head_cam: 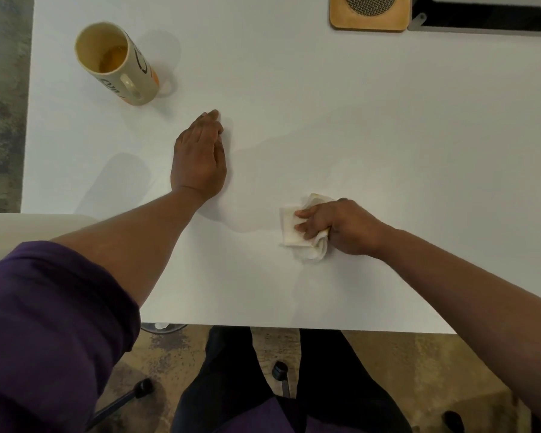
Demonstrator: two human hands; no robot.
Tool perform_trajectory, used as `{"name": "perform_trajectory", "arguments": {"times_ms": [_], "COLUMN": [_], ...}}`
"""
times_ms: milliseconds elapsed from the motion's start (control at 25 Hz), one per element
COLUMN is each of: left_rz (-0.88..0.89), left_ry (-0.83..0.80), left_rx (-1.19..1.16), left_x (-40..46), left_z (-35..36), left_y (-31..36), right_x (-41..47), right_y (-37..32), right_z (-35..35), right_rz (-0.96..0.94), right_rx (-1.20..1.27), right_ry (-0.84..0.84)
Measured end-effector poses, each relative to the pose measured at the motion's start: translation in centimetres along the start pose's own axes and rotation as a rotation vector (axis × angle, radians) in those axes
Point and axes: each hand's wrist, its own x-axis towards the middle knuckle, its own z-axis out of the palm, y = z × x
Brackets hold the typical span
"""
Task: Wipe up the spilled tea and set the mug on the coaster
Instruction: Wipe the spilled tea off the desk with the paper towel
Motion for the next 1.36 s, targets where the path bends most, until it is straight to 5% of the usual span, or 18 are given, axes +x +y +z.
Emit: {"name": "perform_trajectory", "arguments": {"times_ms": [160, 280, 480, 920, 1120, 1240, 1360], "left_rz": [0.006, 0.017, 0.017, 0.016, 0.018, 0.008, 0.013], "left_ry": [-0.002, 0.005, -0.001, -0.018, -0.023, -0.032, -0.027], "left_rx": [0.008, 0.016, 0.012, 0.002, -0.001, 0.007, 0.005], "left_x": [0.1, 0.1, 0.3, 0.2, 0.2, 0.3, 0.2], "left_z": [0.0, 0.0, -0.1, -0.3, -0.4, -0.4, -0.4], "left_y": [0.1, 0.1, 0.1, 0.3, 0.3, 0.4, 0.5], "right_x": [0.0, 0.5, -0.1, 0.9, 2.7, 4.1, 5.8], "right_y": [1.1, 2.8, 4.0, -3.9, -7.1, -10.1, -10.0], "right_z": [-3.4, -6.3, -2.8, 11.2, 13.8, 14.9, 11.1], "right_rz": [0.323, 0.416, 0.455, 0.529, 0.441, 0.376, 0.405], "right_rx": [0.441, 0.185, -0.138, 0.094, 0.192, 0.479, 0.610], "right_ry": [0.535, 0.872, 0.787, 0.891, 0.818, 0.749, 0.903]}}
